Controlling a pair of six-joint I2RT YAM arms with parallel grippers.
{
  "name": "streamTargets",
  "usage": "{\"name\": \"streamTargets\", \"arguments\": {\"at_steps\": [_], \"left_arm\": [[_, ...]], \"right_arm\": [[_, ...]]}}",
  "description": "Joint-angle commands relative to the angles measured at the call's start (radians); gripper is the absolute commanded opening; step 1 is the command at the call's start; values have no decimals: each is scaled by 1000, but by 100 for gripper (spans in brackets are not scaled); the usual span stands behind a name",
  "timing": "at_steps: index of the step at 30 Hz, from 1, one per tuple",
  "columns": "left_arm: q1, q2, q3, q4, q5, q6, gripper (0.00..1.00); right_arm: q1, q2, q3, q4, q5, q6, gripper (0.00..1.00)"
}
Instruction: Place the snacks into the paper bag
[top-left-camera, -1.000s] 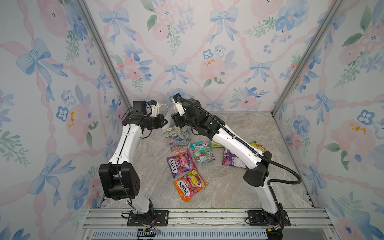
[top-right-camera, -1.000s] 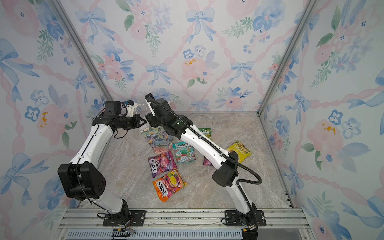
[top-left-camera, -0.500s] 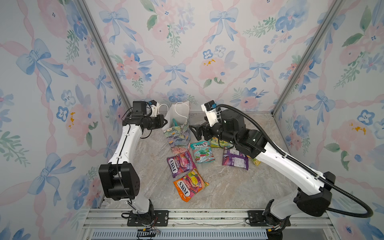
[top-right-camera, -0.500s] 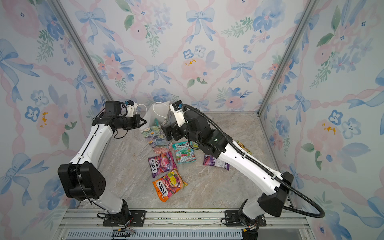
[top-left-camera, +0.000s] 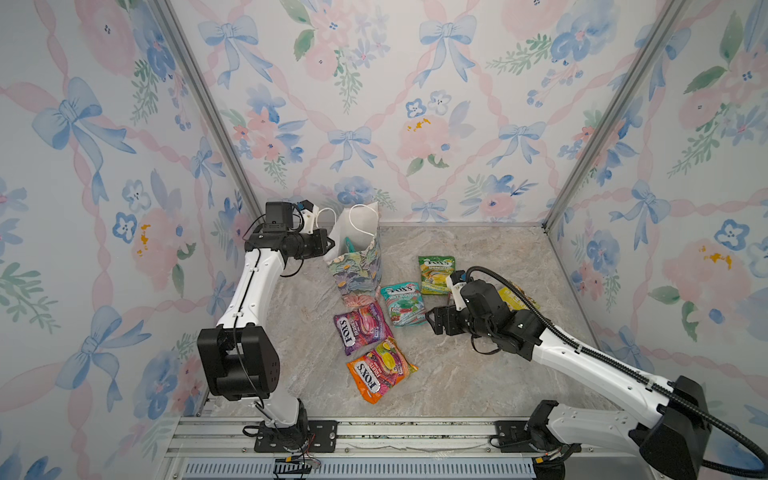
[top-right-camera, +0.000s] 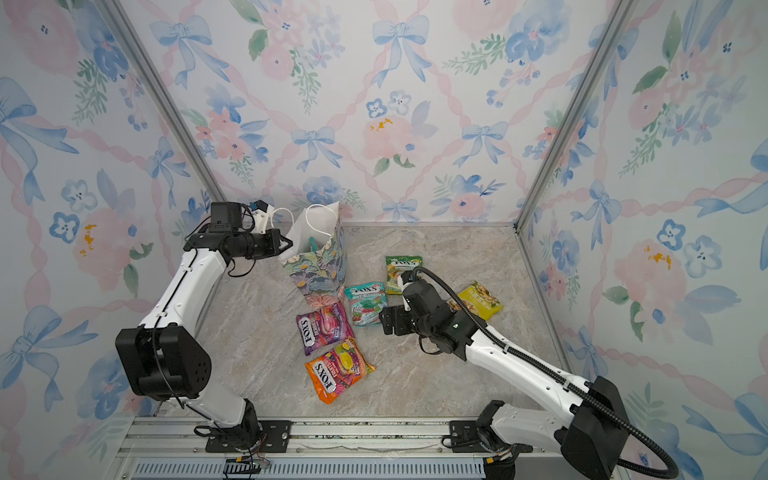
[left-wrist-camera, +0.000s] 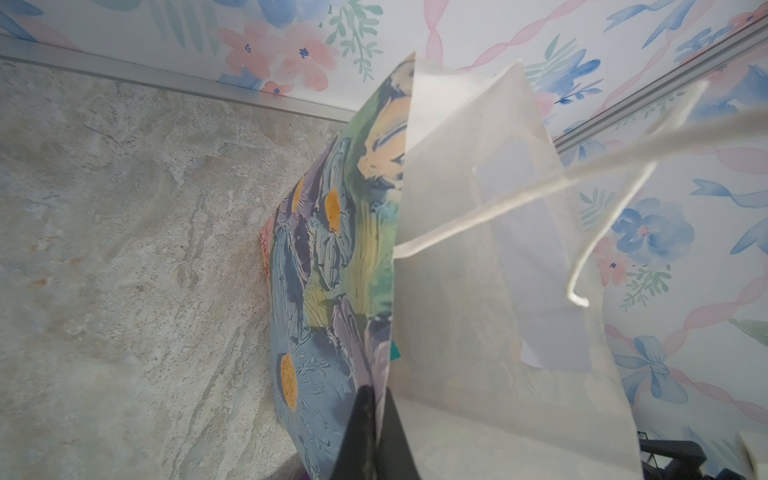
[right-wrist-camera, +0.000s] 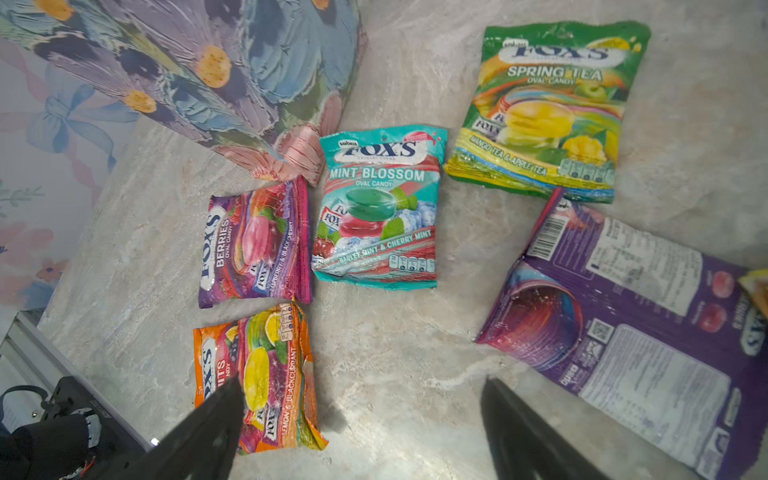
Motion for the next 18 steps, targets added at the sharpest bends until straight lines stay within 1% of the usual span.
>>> {"name": "streamTargets", "arguments": {"at_steps": [1, 5, 8, 18], "left_arm": [[7, -14, -18, -20, 0, 2, 0], [7, -15, -18, -20, -2, 2, 0], [7, -17, -19, -20, -6, 2, 0], [7, -17, -19, -20, -5, 2, 0]], "right_arm": [[-89, 59, 12, 33, -126, 20, 83], [-149, 159, 70, 21, -195, -47, 80], [-176, 231, 108, 22, -224, -73, 78], [-188, 429, 198, 81, -242, -108, 72]]}}
